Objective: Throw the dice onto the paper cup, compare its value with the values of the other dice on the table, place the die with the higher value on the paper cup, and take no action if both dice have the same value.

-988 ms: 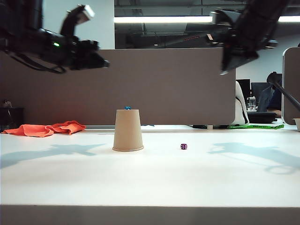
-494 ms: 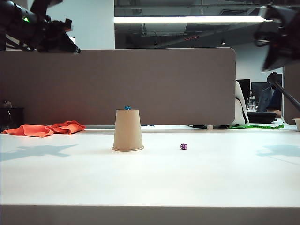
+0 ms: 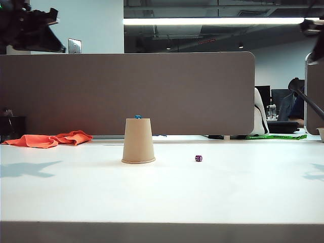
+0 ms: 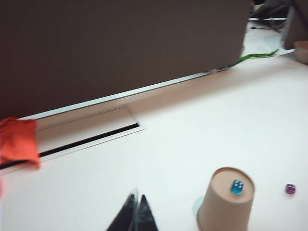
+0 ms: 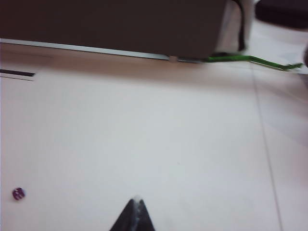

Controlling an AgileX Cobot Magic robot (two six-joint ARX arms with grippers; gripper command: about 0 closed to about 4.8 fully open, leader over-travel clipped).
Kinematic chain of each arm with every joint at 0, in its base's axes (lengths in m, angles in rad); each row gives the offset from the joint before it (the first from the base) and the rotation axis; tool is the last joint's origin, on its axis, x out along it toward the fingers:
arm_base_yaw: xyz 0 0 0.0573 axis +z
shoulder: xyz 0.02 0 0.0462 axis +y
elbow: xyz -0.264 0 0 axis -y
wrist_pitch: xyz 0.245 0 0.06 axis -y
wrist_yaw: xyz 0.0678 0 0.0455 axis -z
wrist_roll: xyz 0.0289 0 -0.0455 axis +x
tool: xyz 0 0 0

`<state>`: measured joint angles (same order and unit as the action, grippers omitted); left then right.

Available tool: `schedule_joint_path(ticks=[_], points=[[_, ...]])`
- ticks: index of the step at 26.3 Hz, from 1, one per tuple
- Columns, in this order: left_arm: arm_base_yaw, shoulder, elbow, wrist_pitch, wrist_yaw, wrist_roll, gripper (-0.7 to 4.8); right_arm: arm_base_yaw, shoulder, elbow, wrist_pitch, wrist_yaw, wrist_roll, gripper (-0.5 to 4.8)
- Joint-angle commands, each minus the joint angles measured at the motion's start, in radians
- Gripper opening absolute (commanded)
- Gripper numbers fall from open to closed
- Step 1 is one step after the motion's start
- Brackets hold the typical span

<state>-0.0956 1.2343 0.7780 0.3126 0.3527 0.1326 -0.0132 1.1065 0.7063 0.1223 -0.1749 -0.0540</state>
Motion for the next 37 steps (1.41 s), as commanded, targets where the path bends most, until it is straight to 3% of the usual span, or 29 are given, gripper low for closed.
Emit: schedule_joint_path(ticks=[1,16,26,37], points=[[0.000,-0.075,-0.064,0.004,-0.018,-0.017,-0.06,0.000,-0.074,-0.061,0.044,0.052,0.002,-0.01],[-0.001,-0.322,-0.238,-0.032,-0.087,-0.059,-0.06,0.000,-0.345,-0.300,0.114,0.152,0.054,-0.01],[-0.011,-0.518,-0.274,-0.180,-0.174,-0.062,-0.06,0.000,-0.654,-0.523,0.115,0.154,0.084,-0.01],[-0.018,-0.722,-0.389,-0.241,-0.188,-0.066,-0.06,0.000,-1.002,-0.677,0.074,0.156,0.088,-0.01]])
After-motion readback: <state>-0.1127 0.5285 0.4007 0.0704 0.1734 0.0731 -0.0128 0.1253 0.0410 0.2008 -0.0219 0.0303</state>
